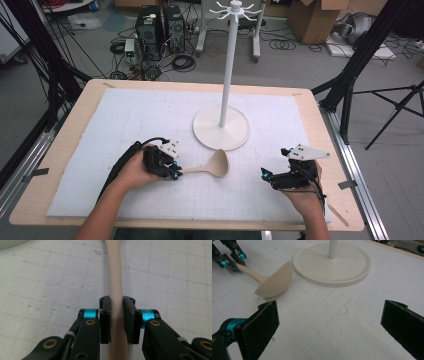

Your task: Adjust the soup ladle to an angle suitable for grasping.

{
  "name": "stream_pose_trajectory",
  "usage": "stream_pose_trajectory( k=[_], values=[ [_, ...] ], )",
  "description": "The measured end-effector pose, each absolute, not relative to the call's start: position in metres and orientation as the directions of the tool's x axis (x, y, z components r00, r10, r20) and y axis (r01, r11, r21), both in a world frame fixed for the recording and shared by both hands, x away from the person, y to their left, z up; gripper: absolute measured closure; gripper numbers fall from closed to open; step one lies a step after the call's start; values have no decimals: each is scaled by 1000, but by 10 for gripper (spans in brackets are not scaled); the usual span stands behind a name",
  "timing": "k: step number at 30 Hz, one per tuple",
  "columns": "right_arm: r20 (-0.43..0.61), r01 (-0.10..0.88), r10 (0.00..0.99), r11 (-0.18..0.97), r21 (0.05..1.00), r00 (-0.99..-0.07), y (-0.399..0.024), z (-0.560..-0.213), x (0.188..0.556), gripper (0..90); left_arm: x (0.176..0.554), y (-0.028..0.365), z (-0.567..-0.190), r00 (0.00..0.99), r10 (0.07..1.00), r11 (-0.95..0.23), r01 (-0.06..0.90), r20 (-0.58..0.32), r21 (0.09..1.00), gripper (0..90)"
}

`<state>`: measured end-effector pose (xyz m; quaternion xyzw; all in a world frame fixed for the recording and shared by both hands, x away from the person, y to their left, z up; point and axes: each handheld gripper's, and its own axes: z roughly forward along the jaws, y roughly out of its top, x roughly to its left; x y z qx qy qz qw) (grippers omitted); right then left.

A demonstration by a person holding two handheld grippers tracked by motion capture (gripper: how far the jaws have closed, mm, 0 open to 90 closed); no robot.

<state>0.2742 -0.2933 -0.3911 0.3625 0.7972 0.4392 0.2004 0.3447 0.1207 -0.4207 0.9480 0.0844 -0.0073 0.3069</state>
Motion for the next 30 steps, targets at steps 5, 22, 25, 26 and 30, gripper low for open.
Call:
stream_pose_trajectory(
  k=[5,22,25,26,30],
  values=[
    [-6,397,754,353,847,-657,-294,-390,274,6,345,118,-421,986,146,-792,163,-77,588,768],
    [-19,384,755,355,852,-656,-297,-385,272,6,347,76,-408,995,88,-817,103,-53,568,767],
    [-18,386,757,354,852,-654,-297,-385,272,6,348,65,-411,995,84,-814,102,-57,571,768],
    [-18,386,757,354,852,-654,-297,-385,272,6,348,65,-411,995,84,-814,102,-57,571,768],
    [-19,384,757,353,853,-653,-297,-385,272,6,349,52,-415,996,67,-822,86,-54,563,767]
  ],
)
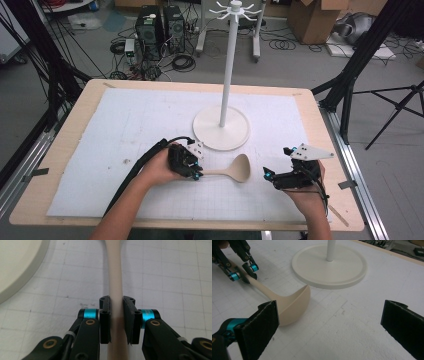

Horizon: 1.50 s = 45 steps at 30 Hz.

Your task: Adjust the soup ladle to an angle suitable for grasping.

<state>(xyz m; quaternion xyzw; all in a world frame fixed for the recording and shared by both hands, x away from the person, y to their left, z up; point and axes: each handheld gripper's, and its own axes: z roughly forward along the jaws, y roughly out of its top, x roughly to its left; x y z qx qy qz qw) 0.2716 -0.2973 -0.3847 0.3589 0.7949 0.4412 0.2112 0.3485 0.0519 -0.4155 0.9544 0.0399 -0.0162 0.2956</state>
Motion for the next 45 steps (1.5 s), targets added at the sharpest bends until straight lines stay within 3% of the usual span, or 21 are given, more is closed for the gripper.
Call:
stream_pose_trajectory(
  k=[17,34,38,45],
  values=[
    [-19,376,756,347,859,-655,-300,-381,269,6,352,6,-423,997,31,-802,64,-66,594,767],
    [-17,379,757,347,858,-653,-300,-384,271,6,357,-14,-423,996,7,-799,60,-91,598,759],
    [-17,382,757,348,856,-653,-300,-385,271,6,358,-9,-418,996,44,-783,81,-75,617,602],
    [-18,382,756,350,855,-654,-300,-385,271,6,356,18,-402,993,104,-745,112,-50,657,418]
  ],
)
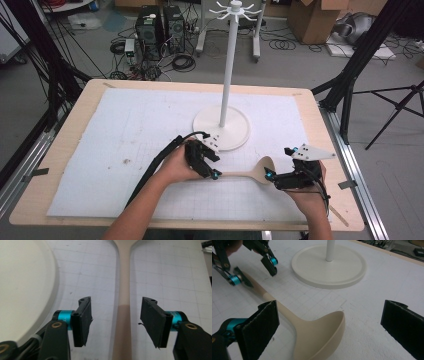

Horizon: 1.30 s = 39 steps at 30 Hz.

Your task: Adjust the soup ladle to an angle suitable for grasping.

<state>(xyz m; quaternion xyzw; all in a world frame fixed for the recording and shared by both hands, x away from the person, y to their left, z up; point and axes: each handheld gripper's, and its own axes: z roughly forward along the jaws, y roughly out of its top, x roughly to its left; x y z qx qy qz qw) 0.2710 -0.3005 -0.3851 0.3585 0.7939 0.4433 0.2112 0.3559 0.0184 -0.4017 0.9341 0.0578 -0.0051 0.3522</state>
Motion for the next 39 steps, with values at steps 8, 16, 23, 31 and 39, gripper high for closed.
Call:
stream_pose_trajectory(
  k=[8,16,23,31,39],
  values=[
    [-19,376,756,348,859,-655,-301,-384,270,6,349,82,-376,982,186,-656,137,-17,742,276],
    [-17,385,755,353,852,-655,-299,-386,271,6,341,154,-374,948,317,-567,205,-18,798,169],
    [-17,389,754,358,849,-657,-297,-388,271,6,328,200,-378,921,389,-506,228,-16,832,107],
    [-18,390,755,360,848,-656,-298,-388,272,6,320,220,-390,898,440,-488,250,-12,836,37],
    [-15,386,753,355,852,-658,-298,-386,272,6,320,234,-389,893,448,-437,247,-28,865,17]
  ],
)
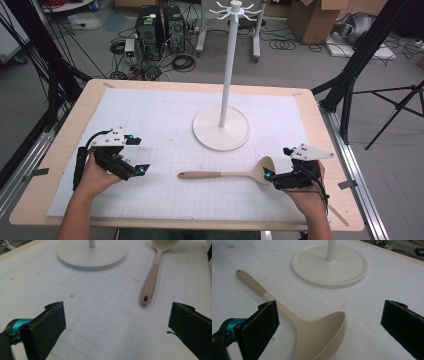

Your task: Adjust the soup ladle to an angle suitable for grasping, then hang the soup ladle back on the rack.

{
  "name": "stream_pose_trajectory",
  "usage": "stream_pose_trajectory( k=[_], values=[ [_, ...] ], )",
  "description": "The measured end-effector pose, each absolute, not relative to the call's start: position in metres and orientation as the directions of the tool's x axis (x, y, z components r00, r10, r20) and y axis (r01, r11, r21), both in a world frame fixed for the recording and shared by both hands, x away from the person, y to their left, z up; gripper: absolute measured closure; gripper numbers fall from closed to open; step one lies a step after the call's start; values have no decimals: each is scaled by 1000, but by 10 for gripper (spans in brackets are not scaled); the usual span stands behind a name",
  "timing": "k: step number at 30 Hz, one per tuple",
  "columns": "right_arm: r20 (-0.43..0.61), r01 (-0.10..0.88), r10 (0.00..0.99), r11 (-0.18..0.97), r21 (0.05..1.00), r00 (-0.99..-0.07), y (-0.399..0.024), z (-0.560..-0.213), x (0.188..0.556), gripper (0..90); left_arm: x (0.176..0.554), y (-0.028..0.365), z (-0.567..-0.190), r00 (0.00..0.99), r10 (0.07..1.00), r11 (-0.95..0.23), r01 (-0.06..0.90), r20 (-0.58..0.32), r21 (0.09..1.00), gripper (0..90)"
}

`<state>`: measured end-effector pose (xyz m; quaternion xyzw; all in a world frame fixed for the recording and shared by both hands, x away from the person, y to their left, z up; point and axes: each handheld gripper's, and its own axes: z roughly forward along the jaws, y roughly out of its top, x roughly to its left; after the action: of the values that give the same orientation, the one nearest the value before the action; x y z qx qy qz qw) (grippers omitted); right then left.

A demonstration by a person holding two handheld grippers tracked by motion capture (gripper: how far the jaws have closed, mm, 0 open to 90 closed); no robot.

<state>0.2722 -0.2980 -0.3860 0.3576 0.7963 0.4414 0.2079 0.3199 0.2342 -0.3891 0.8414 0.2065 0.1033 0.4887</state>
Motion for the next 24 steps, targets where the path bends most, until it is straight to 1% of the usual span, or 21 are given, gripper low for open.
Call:
stream_pose_trajectory(
  k=[7,24],
  values=[
    [-2,399,754,350,848,-656,-299,-390,275,6,319,248,-385,878,478,-422,247,-18,872,16],
    [-15,390,748,363,846,-663,-296,-389,274,6,319,255,-384,875,485,-429,248,-11,869,16]
  ],
)
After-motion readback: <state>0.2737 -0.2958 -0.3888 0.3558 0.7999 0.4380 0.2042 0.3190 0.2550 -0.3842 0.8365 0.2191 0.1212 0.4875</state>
